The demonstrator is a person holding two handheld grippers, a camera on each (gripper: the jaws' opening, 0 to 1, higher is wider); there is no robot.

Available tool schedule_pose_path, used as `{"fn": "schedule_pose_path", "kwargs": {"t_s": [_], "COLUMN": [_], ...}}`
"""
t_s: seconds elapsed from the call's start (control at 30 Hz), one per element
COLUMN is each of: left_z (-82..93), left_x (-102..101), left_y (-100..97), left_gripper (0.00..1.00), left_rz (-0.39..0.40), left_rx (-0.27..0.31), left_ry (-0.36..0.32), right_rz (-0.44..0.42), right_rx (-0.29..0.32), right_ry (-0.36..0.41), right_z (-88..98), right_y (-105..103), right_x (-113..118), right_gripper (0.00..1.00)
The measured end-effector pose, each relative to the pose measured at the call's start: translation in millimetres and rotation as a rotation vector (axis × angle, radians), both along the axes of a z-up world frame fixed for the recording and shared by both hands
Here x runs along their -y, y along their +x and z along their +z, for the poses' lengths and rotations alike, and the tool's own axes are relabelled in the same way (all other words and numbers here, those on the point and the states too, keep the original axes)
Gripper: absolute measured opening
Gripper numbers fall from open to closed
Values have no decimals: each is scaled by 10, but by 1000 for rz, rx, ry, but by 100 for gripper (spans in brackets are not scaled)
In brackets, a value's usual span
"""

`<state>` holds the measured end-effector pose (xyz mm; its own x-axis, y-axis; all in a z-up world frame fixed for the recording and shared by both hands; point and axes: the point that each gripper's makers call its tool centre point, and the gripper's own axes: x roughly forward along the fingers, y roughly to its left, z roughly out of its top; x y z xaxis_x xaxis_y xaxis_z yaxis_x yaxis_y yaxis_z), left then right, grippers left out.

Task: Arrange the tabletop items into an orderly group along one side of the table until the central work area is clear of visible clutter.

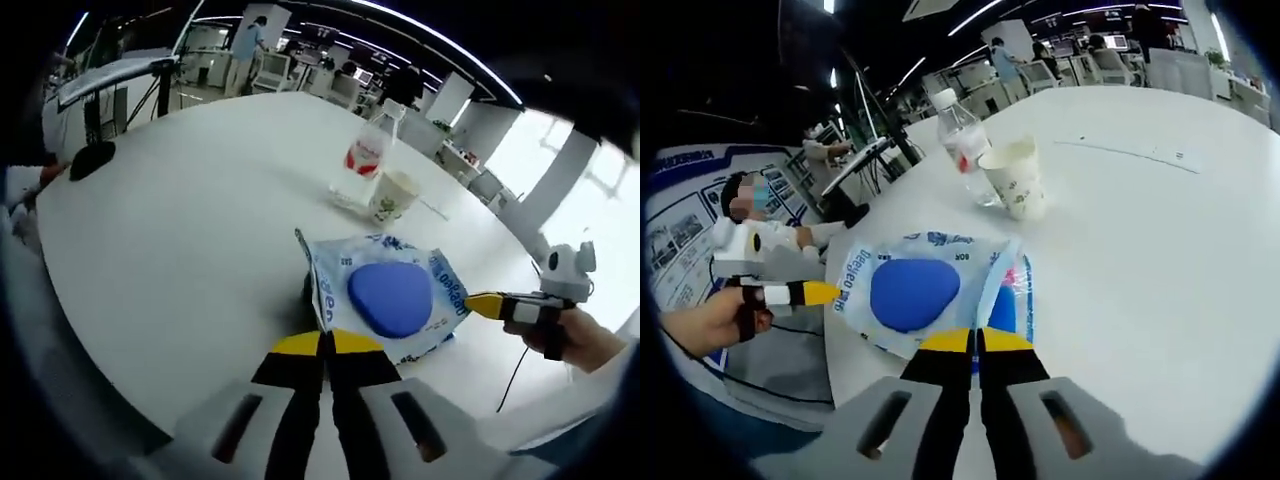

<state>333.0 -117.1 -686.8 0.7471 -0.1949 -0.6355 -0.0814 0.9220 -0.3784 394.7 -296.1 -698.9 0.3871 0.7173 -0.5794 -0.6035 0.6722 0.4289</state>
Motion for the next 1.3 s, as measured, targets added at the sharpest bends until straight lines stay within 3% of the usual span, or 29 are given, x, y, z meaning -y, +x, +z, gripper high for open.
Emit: {"fn": "schedule_pose_path", "kwargs": {"t_s": [0.23, 0.4, 0.73, 1.0, 1.3], "left_z": [294, 402, 625, 694, 792], "left_x": [80, 146, 277, 636, 1216], "left_y": [119, 178, 268, 455, 749], "left_gripper": [0, 0, 0, 0, 0], "left_rz": [-44, -54, -81, -180, -339], "left_rx": [73, 100, 165, 193, 228], "left_ry": [33, 26, 21, 2, -14], "right_rz": [-53, -77, -175, -267, -425], "right_rx": [24, 15, 19, 65, 95], "right_ry": [69, 92, 245, 277, 305], "right_z": [264, 307, 762, 974, 1113], "right_y": [22, 22, 20, -13, -30], "right_x": [86, 142, 356, 719, 1263], "right_gripper": [0, 0, 0, 0, 0]}}
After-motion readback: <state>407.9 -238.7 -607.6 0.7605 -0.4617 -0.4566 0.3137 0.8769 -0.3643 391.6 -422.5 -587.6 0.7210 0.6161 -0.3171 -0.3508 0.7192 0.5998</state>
